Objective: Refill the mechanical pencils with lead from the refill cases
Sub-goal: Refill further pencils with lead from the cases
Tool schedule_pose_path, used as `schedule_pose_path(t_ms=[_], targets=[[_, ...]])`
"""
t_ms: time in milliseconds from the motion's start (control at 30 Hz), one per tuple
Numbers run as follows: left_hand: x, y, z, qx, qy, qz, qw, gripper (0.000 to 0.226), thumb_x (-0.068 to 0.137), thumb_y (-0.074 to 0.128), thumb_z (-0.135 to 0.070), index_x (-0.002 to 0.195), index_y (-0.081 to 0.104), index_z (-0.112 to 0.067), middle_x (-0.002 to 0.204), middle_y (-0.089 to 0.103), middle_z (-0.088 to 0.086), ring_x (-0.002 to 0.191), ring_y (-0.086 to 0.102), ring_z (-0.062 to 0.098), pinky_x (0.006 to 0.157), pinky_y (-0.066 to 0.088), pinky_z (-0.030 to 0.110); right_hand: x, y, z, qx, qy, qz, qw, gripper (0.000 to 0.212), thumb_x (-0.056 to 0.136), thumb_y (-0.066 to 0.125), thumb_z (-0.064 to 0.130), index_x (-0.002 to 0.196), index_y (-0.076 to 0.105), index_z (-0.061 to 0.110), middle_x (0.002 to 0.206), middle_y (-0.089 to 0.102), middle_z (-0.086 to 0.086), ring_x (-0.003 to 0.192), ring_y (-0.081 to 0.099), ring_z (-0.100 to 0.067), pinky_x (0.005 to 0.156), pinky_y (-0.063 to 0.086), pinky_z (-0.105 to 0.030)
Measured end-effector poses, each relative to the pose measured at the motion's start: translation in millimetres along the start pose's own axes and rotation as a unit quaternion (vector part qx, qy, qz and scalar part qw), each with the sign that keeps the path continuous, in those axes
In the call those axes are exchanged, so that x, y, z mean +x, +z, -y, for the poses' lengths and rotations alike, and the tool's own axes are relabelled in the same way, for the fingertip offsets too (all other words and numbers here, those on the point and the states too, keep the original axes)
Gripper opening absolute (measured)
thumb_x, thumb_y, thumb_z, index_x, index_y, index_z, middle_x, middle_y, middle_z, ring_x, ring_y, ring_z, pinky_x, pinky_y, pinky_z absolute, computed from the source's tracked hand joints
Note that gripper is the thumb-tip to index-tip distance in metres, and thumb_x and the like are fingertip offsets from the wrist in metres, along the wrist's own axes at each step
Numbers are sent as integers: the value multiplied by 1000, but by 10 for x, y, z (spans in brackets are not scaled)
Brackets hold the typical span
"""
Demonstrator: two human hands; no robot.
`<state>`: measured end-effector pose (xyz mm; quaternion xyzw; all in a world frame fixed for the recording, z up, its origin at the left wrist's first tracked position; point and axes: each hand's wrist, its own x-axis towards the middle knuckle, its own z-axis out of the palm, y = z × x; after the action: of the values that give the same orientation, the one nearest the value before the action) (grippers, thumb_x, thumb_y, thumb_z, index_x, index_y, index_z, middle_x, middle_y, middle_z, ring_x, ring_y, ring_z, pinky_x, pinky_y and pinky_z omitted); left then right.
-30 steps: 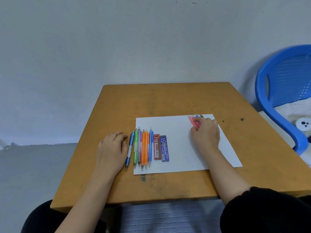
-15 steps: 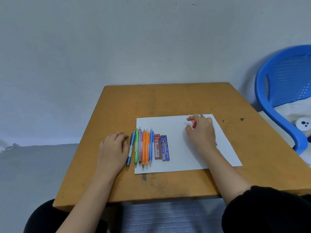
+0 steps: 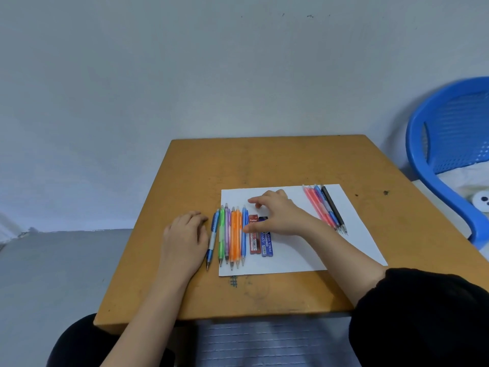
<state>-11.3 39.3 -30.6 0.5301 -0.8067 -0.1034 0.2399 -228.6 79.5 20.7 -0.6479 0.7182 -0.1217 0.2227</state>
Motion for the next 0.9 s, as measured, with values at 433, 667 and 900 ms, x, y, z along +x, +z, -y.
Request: schedule_pose_path(t_ms=[433, 667, 900], targets=[[-11, -15, -6, -10, -13, 4, 1000, 31, 96, 50, -23, 125, 61, -19, 133, 56, -3, 127, 45, 13, 105, 33, 35, 103, -34, 113, -50, -2, 55, 997, 87, 67, 75, 59, 140, 38, 27, 142, 33, 0, 134, 21, -22, 107, 23, -46], [-14, -30, -23, -1, -33, 7, 999, 36, 98, 48, -28, 132, 57, -20, 139, 52, -4, 131, 41, 12, 109, 28, 35, 145, -75, 180, -2, 12, 52, 999, 78, 63, 83, 50, 125, 44, 24, 131, 41, 1, 126, 30, -17, 106, 31, -43], [-4, -32, -18, 10, -34, 9, 999, 39, 98, 46, -30, 135, 54, -22, 142, 49, -4, 133, 38, 12, 110, 27, 34, 85, 43, 245, 195, 31, -18, 980, 57, 70, 82, 33, 109, 42, 23, 96, 58, 6, 79, 62, -10, 59, 50, -19]])
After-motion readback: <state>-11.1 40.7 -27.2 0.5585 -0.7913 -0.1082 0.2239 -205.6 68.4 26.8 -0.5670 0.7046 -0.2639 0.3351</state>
